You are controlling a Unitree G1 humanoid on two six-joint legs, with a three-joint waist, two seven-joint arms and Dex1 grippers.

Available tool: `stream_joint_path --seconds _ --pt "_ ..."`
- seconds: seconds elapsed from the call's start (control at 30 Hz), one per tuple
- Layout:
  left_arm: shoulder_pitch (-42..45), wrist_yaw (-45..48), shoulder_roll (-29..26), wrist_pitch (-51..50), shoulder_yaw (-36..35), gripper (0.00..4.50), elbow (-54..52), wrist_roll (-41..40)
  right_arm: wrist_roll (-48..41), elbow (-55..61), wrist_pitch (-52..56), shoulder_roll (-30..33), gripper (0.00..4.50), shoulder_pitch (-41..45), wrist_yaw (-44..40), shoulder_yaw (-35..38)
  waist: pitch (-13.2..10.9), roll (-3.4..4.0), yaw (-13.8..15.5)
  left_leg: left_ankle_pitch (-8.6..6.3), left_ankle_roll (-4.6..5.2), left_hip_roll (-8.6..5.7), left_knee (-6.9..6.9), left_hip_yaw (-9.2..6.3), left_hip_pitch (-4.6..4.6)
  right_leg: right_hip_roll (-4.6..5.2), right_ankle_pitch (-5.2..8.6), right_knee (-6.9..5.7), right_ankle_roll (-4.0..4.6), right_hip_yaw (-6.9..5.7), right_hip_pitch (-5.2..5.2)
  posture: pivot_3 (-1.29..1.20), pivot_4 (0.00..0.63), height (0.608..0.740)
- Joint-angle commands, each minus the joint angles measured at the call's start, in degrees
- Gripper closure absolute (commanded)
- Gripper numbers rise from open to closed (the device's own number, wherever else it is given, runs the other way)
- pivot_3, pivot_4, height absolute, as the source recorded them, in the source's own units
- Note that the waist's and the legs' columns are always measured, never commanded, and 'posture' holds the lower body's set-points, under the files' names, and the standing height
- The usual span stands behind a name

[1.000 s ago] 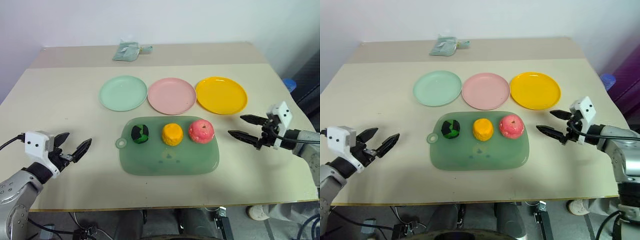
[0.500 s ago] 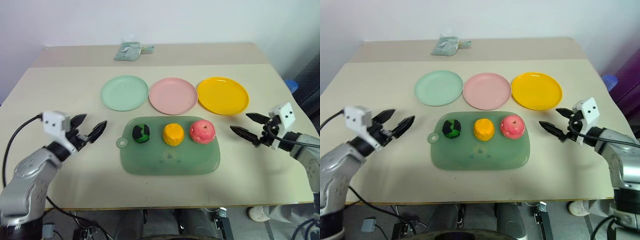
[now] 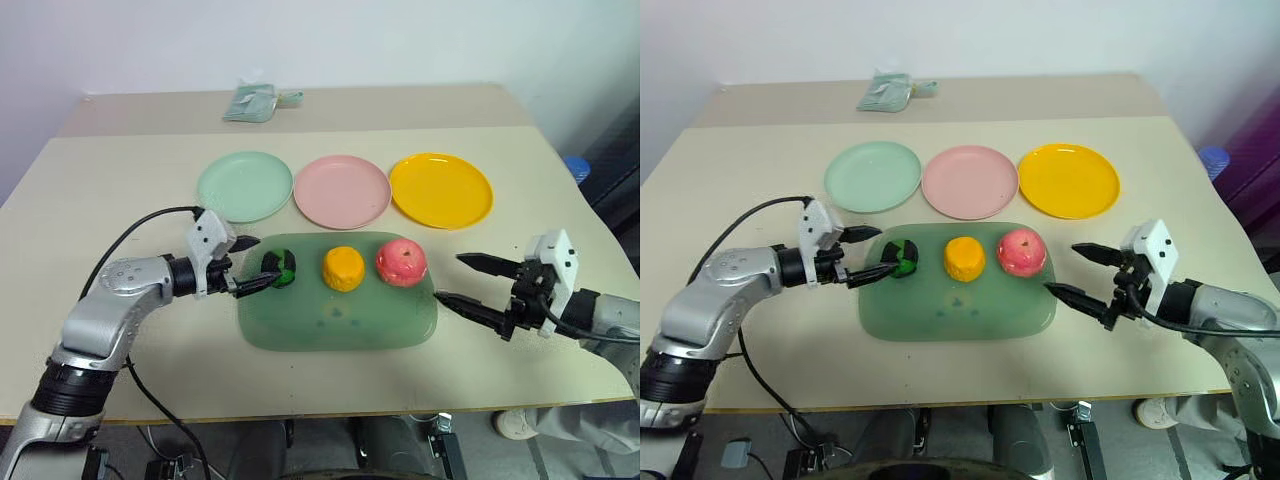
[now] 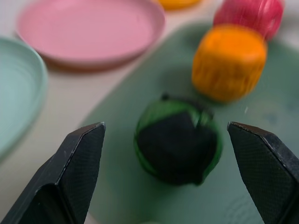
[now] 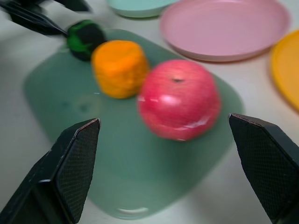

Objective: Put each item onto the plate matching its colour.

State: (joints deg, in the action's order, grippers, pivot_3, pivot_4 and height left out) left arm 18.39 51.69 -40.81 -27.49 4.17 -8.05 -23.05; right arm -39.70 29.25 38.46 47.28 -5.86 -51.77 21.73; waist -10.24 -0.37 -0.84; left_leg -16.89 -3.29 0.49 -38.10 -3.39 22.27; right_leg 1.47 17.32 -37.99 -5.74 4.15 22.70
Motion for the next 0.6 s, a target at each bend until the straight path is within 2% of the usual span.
stream_joint_path --seconds 0.03,0.2,0.3,0.4,0.5,0.6 --pt "2.49 0.80 1.38 3.42 2.72 0.21 2.82 3.80 -1.15 3.36 -0.40 -0.52 0.00 -0.88 0.94 0.11 0.00 0.00 0.09 0.00 0.00 0.00 -0.01 0.01 0.01 0.00 0.00 0.00 0.00 -0.01 0.00 0.00 0.150 0.740" --pt "3.40 0.37 5.03 4.74 4.08 0.21 6.04 5.53 -0.24 2.50 -1.44 -1.41 0.00 -0.69 1.40 -1.41 -0.01 -0.02 0.08 0.00 0.00 0.00 -0.02 -0.02 0.02 0.02 0.00 0.00 0.00 -0.01 0.00 0.00 0.150 0.740" --pt "3.40 0.02 6.37 4.76 3.86 1.02 6.82 6.31 0.26 1.84 -2.08 -1.51 0.00 -0.18 1.25 -2.21 -0.01 -0.02 0.00 0.00 0.00 0.00 -0.02 -0.02 0.02 0.02 0.00 -0.01 -0.01 -0.02 0.00 0.00 0.150 0.740" --pt "3.40 -1.34 7.46 5.19 1.85 2.40 6.82 6.04 0.53 1.15 -2.77 -1.38 0.00 0.26 1.20 -2.75 0.00 -0.01 0.06 0.00 0.00 0.01 -0.02 -0.04 0.02 0.02 0.00 -0.01 -0.01 -0.02 0.00 0.00 0.150 0.740" --pt "5.62 -6.37 10.47 4.70 -3.97 2.40 7.69 3.36 0.91 0.63 -3.61 -1.19 0.00 0.21 0.98 -2.96 -0.01 -0.02 0.12 0.00 0.00 0.01 -0.04 -0.07 0.02 0.03 0.00 -0.02 -0.01 -0.02 0.00 0.00 0.150 0.740" --pt "10.77 -14.30 12.87 5.63 -6.44 2.40 13.01 6.77 1.13 0.19 -4.03 -1.07 0.00 0.58 0.84 -3.25 -0.04 -0.10 0.35 0.00 0.00 0.00 -0.14 -0.09 0.07 0.04 -0.01 -0.05 -0.02 -0.12 -0.02 0.00 0.150 0.740"
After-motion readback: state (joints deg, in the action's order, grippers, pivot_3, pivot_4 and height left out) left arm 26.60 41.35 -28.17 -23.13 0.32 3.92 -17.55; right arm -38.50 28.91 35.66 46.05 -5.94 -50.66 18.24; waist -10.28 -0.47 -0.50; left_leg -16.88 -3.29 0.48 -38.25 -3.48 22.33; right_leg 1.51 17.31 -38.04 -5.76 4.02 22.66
